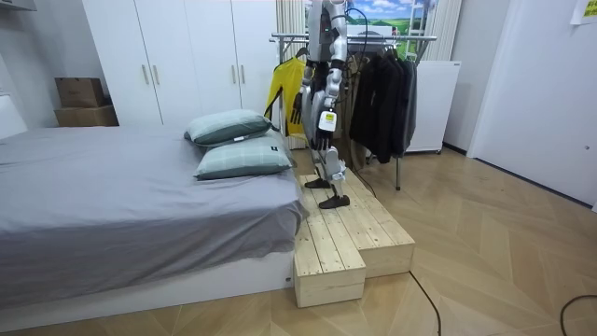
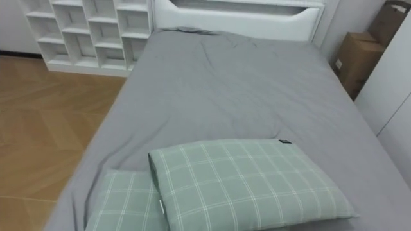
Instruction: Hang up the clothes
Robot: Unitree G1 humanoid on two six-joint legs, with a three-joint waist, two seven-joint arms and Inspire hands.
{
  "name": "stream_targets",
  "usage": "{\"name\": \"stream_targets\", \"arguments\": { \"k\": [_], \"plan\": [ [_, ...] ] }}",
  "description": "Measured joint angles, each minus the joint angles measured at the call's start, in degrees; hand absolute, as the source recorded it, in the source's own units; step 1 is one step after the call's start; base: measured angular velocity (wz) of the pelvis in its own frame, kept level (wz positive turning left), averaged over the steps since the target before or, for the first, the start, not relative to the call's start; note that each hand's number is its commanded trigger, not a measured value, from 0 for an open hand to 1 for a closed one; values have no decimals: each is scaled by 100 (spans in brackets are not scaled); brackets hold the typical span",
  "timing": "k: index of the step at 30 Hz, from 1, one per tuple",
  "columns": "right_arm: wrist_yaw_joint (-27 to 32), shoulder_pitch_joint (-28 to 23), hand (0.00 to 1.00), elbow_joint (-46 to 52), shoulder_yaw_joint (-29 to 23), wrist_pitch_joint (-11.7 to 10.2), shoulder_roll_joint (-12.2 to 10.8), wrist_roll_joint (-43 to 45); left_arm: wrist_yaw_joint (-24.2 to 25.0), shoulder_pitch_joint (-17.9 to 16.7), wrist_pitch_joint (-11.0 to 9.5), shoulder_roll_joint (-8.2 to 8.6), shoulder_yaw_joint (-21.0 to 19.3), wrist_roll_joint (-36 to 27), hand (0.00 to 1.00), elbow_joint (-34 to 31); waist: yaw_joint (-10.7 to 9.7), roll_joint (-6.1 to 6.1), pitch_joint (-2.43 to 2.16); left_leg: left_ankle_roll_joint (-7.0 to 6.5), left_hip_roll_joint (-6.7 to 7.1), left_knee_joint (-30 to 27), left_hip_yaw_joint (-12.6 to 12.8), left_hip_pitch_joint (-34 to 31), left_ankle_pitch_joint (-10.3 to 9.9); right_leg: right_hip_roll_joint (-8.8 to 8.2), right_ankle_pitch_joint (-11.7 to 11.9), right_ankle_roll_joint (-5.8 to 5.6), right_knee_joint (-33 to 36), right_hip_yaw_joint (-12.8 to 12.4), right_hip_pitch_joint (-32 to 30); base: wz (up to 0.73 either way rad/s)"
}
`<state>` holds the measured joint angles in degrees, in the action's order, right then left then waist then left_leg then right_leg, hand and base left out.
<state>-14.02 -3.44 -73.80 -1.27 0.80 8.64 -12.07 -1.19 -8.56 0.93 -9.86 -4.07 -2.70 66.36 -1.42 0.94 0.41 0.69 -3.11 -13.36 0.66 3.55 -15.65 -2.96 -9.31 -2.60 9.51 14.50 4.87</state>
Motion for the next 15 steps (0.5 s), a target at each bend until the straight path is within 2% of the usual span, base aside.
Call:
{"name": "stream_targets", "arguments": {
  "k": [2,3,5,15],
  "plan": [
    [-1,-3,0,-1,6,4,-1,-99,-16,-5,0,-5,72,-60,0,-1,4,-10,-10,11,-5,3,26,1,9,8,0,0,-36,-23,5,-9],
    [4,-40,0,2,24,5,-1,-186,-39,-13,0,-6,113,-150,0,5,5,0,-35,16,-4,6,47,1,13,14,0,1,-94,-50,24,-5],
    [5,-60,0,10,59,4,-3,-366,-41,-18,0,-8,177,-221,0,19,5,-25,-39,21,-4,3,46,3,23,19,0,1,-89,-91,25,-2],
    [72,-208,0,5,222,24,-8,-1052,-39,-178,3,5,246,-467,0,23,10,-59,-23,19,-7,78,163,137,24,27,6,10,-78,-220,57,-6]
  ]
}}
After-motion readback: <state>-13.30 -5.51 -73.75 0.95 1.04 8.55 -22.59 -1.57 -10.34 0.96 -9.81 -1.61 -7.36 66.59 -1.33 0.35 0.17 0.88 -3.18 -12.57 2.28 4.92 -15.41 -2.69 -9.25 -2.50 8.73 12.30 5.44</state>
